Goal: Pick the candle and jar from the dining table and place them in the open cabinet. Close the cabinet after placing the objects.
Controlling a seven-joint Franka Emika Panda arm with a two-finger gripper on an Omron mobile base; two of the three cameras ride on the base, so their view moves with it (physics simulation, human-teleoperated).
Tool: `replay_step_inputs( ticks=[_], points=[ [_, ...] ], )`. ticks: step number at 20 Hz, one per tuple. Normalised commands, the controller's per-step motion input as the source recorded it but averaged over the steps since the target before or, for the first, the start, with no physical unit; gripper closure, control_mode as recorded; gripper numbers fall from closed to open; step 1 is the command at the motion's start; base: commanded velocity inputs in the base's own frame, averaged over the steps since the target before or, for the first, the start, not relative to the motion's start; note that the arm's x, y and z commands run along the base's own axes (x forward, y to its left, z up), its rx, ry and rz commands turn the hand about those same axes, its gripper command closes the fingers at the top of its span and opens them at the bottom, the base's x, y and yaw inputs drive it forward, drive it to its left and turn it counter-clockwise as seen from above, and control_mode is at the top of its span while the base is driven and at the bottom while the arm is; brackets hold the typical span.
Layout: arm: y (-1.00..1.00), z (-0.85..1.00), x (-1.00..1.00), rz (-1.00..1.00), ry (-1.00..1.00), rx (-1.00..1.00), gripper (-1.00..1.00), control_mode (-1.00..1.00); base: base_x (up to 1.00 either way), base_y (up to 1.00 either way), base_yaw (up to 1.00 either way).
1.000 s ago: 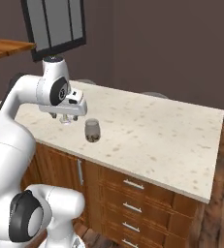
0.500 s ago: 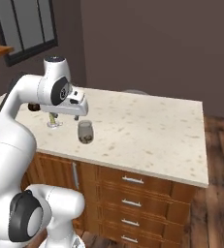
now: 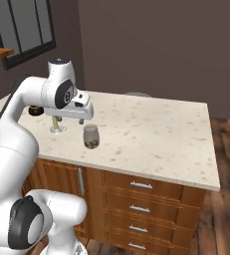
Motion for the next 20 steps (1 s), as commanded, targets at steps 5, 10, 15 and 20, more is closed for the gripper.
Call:
replay_step_inputs(
  ticks=[5, 10, 15, 20],
  points=[
    [0.00, 0.00, 0.00, 0.00, 0.00, 0.00, -1.00, 1.00, 0.25, 0.25, 0.00],
    [0.00, 0.00, 0.00, 0.00, 0.00, 0.00, -1.00, 1.00, 0.37, 0.16, 0.00],
    [0.00, 0.00, 0.00, 0.00, 0.00, 0.00, -1.00, 1.00, 0.46, 0.08, 0.00],
    [0.00, 0.00, 0.00, 0.00, 0.00, 0.00, -1.00, 1.00, 0.48, 0.03, 0.00]
  ],
)
